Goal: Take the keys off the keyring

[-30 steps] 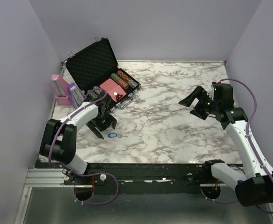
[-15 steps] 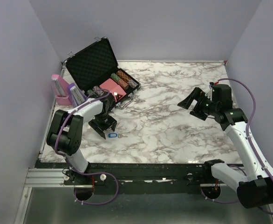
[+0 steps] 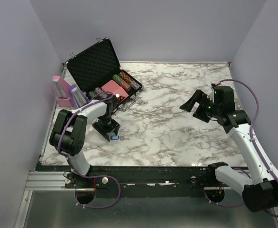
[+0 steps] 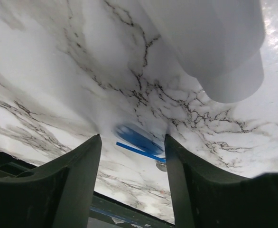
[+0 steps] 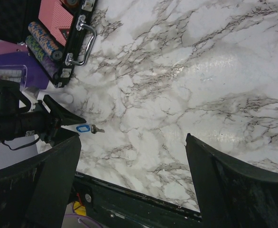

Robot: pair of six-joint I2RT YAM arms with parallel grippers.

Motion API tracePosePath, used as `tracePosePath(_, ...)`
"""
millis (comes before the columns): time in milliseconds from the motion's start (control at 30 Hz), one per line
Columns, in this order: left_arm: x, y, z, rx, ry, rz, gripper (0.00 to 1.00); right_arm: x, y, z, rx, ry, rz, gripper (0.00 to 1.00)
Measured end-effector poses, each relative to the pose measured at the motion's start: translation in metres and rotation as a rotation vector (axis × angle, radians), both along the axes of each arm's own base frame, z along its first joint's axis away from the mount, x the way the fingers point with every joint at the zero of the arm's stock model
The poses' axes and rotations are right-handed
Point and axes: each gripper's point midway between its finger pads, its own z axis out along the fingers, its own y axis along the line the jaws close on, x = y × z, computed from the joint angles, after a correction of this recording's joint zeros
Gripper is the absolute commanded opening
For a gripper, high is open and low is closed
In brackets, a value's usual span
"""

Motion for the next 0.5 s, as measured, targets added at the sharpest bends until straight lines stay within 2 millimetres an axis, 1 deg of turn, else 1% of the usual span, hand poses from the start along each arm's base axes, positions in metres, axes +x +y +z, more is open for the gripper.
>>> tracePosePath(67,0.0008,-0.0014,-0.0002,-0.005,-0.001,-0.001,0.56,-0.0002,0.0005,0.0,-0.002,-0.001,0.004,0.98)
tracePosePath(167,0.0029,-0.0034,-0.0006,-0.011,-0.007,-0.004,0.54,-0.0001,0.0004,-0.0002,-0.004,-0.002,0.003,0.98)
tracePosePath(300,0.0045,-0.0051,-0.0006,-0.011,-0.009,-0.009,0.47,0.0002,-0.0002,-0.0004,-0.007,-0.003,0.0,0.98)
tracePosePath(367,0.0054,-0.0061,-0.0008,-0.012,-0.012,-0.014,0.34,0.0005,-0.0006,-0.0005,-0.009,-0.003,-0.002,0.98)
tracePosePath(500,0.0082,-0.0094,-0.0014,-0.016,-0.021,-0.025,0.31,0.0008,-0.0013,-0.0008,-0.013,-0.004,-0.006,0.98)
